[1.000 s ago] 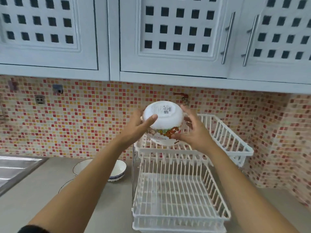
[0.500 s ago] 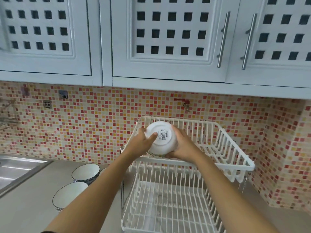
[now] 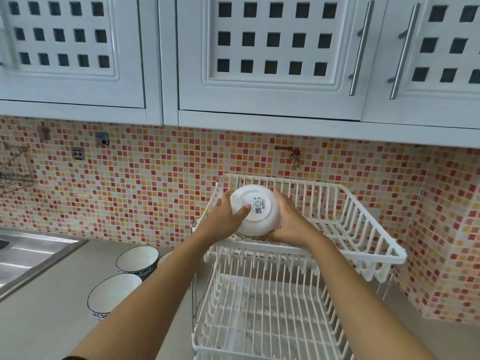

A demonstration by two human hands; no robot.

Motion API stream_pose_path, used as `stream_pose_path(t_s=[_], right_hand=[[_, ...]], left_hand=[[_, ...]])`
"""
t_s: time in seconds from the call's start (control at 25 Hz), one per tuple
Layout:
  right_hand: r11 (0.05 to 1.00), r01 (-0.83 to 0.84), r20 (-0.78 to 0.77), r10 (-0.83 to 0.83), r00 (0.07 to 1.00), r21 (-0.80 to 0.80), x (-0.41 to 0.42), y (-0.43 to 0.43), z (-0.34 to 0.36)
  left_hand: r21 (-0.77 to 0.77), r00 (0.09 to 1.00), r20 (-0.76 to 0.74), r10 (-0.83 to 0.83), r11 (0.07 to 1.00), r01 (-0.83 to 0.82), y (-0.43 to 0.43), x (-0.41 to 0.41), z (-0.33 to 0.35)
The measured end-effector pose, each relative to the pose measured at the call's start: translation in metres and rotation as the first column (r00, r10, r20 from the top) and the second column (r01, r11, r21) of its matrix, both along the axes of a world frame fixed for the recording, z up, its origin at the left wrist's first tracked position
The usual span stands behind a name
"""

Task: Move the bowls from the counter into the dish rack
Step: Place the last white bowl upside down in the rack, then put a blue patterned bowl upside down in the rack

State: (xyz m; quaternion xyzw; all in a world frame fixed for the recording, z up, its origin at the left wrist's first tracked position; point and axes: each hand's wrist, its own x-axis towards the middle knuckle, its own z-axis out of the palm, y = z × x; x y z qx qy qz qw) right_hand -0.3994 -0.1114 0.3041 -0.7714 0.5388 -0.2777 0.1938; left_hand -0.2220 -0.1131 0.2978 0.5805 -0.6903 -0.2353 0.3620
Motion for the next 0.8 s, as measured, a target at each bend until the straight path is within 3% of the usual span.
stream_pose_path(t_s=[0.16,0.44,0.6,0.8], right_hand=[[0.995,0.087,0.013,-0.087,0.996,-0.057,0.014,0.008,0.011],[0.959,0.045,0.207,0.014,0.978,-0.279,0.124,0.037,0.029],[0.972,-0.015,0.209,0.066,0.976,-0.234,0.201,0.043,0.000],[0.997,-0.066,0.119,0.070,0.990,-0.039,0.272,0.040,-0.065]], left_hand=[[-0.150,0.991,-0.135,0.002,0.988,-0.023,0.013,0.014,0.013],[-0.199,0.993,-0.090,0.075,0.976,-0.092,0.038,0.112,0.030],[-0.109,0.987,-0.044,0.154,0.981,-0.158,0.054,0.182,0.008],[0.051,0.971,0.071,0.227,0.972,-0.231,0.066,0.253,-0.048]])
